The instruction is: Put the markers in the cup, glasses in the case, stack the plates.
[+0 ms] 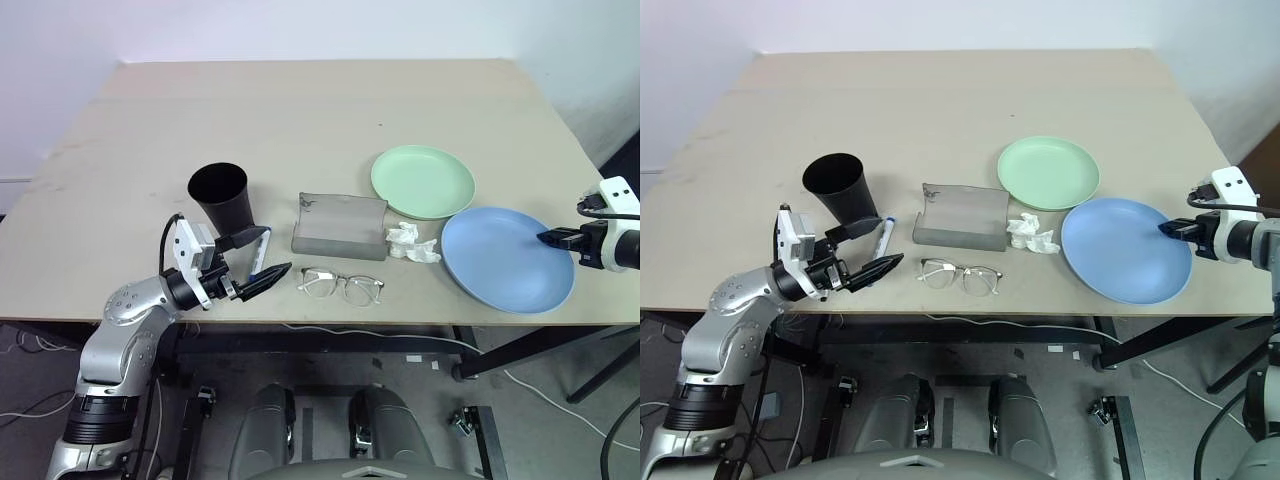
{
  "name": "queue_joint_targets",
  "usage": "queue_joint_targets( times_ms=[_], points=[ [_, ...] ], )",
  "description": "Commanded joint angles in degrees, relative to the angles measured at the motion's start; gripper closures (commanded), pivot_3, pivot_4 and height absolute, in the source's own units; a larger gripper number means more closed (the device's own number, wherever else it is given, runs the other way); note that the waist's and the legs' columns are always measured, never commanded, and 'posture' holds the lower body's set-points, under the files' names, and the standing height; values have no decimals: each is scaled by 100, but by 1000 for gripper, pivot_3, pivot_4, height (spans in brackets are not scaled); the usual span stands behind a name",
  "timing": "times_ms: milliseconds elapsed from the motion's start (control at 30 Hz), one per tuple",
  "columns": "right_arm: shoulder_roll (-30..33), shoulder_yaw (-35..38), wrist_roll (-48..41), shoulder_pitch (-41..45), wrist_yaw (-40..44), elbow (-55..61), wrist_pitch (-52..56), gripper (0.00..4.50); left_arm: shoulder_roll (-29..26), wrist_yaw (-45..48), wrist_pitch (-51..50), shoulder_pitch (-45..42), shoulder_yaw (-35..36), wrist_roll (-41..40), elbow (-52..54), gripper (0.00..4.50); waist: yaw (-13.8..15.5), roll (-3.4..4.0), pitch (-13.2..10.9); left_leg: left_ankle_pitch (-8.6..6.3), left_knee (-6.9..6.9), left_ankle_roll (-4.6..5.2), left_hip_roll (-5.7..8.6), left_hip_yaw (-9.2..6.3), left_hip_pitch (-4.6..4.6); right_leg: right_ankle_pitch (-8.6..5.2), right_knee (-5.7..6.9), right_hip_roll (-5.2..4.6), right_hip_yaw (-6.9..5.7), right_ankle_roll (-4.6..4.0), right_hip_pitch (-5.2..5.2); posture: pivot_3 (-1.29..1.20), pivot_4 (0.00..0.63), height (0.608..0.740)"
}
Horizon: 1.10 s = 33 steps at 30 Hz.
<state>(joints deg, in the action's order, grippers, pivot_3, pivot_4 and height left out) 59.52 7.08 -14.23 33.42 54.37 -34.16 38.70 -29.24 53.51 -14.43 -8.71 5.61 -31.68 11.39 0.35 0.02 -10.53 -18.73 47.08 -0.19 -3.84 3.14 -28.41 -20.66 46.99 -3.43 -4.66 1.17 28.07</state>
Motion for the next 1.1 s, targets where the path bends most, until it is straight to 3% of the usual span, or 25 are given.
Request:
queue_joint_targets(
  times_ms=[33, 533, 833, 1100],
  points=[
    [88, 116, 42, 51, 27, -23, -55, 4478, -48, -28, -6, -159, 39, -32, 161, 0, 1, 0, 0, 1, 0, -1, 0, 2, 0, 1, 0, 0, 2, 1, 1, 0, 150, 670],
    [354, 652, -408, 1351, 291, 60, 211, 4478, 36, -129, -32, -36, 53, -103, 234, 0, 12, -3, -8, 1, -3, -1, 1, 43, -11, 17, 0, 1, 48, 30, 34, 0, 150, 670],
    [724, 48, 120, 1184, 790, -151, -128, 4478, 45, -190, -82, -21, 52, -93, 280, 0, 30, -3, -10, 0, -6, -1, 2, 70, -14, 15, -2, -10, 70, 27, 43, 0, 150, 670],
    [859, 293, -6, 1452, 1076, -462, -159, 4478, 38, -211, -68, 34, 74, -104, 335, 0, 8, -4, -11, 0, -7, -1, 2, 123, -9, 26, -3, -8, 120, 46, 61, 0, 150, 670]
  ],
)
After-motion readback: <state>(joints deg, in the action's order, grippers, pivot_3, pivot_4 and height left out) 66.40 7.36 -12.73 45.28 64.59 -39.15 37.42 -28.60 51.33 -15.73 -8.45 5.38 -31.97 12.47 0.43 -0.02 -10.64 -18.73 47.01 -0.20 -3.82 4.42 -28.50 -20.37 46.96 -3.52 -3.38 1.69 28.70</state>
